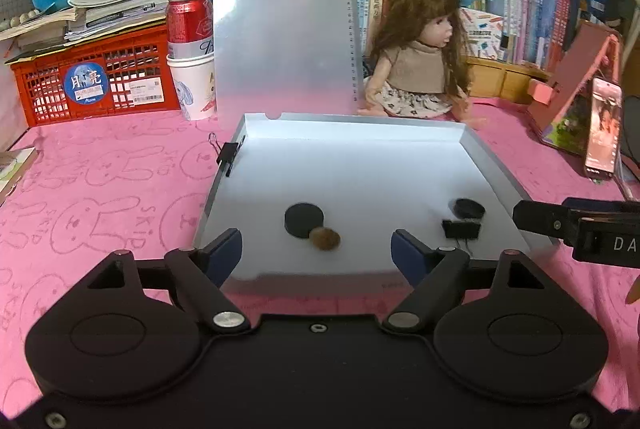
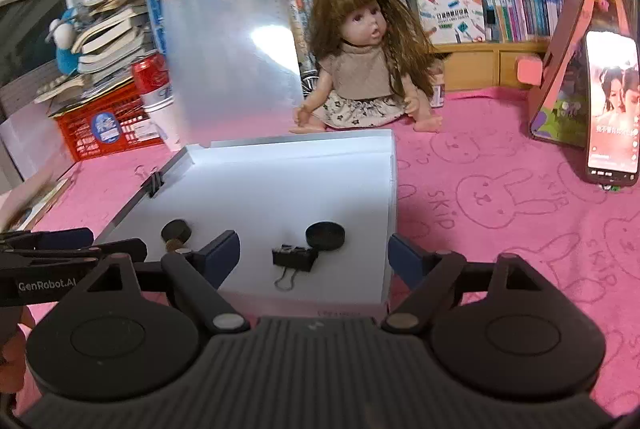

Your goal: Organize rigid objects

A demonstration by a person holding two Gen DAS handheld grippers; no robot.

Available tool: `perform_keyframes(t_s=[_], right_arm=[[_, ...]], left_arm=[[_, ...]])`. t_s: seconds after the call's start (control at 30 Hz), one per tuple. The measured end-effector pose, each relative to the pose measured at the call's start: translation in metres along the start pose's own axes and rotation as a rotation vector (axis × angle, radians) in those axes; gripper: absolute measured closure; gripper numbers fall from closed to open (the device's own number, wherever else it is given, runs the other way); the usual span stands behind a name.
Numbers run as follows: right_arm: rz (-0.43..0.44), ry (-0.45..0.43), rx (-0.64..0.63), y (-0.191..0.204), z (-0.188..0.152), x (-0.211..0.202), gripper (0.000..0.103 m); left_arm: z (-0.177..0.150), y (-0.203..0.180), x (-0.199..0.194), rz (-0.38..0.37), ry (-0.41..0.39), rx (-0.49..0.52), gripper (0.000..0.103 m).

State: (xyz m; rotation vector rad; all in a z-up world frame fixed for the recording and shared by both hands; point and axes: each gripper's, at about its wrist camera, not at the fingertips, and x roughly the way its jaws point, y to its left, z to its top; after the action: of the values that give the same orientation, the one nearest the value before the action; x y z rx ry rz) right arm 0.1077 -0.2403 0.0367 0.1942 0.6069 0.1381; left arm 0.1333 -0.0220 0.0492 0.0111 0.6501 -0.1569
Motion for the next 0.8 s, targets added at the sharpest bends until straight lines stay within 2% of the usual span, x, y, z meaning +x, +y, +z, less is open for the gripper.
perform_keyframes(t_s=[0.5,0.8], right_arm=[[0.033,-0.09,-0.123,0.016,-0.043,-0.044,0.009],[0.035,-0.096,-0.151,0.021,-0.065,-0.053,0.009]], left_arm=[[-0.048,0.003,-0.044,-0.032,-0.016,-0.009,0.02],[-0.072,0.008,-0.055,-0.021,-0.005,-0.017,0.02]])
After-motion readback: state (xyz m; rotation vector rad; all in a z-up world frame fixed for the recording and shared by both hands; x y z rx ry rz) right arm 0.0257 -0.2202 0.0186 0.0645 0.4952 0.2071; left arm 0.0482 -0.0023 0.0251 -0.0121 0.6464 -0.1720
